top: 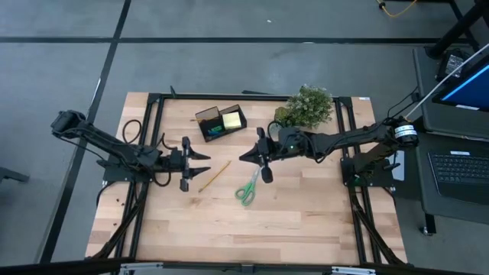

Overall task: Pick and place office supplies into organizer
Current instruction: Put the black ball pen into the black desk organizer

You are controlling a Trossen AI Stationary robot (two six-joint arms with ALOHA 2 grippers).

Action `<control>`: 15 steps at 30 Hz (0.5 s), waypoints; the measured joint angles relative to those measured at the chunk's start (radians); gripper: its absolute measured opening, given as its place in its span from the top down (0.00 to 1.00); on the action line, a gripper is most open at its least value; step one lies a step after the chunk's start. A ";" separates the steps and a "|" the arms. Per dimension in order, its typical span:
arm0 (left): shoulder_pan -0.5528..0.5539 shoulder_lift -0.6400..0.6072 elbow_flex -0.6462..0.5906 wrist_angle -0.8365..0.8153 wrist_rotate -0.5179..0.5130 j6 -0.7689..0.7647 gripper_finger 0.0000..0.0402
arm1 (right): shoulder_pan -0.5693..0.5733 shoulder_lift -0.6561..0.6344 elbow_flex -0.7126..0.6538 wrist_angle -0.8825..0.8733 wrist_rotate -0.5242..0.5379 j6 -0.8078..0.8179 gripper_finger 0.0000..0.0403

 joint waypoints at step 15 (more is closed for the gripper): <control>0.004 0.033 0.472 -1.210 -0.046 -0.408 0.61 | 0.000 0.000 0.000 -0.025 0.000 -0.002 0.94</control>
